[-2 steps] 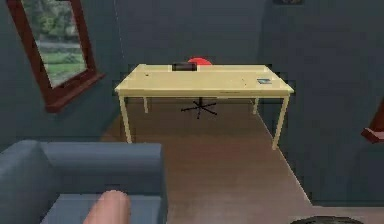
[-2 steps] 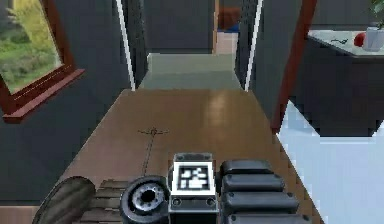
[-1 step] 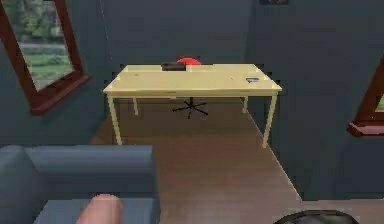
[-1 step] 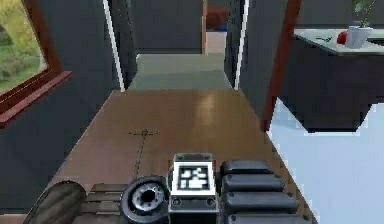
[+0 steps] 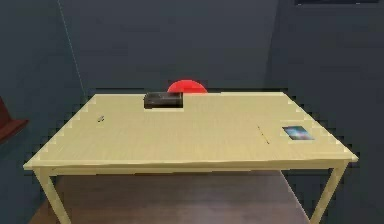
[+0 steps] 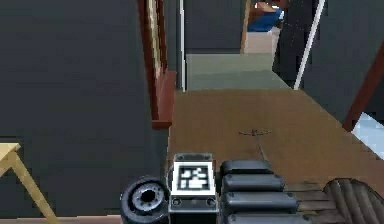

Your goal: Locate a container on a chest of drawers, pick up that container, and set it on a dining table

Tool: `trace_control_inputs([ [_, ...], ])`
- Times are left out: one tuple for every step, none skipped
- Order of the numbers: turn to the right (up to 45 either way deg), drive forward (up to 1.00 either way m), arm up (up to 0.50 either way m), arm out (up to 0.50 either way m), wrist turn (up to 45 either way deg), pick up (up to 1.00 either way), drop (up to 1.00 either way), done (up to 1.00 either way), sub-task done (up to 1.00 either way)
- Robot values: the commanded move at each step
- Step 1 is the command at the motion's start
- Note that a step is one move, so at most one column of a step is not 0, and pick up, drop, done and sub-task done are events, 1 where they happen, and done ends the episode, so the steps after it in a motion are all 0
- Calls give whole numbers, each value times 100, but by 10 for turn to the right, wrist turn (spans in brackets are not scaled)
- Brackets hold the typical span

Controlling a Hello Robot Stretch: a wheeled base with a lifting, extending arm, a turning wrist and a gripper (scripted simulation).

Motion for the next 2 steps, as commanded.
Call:
trace_control_inputs([
  [0, 60, 0, 0, 0, 0, 0, 0, 0],
  [450, 0, 0, 0, 0, 0, 0, 0, 0],
])
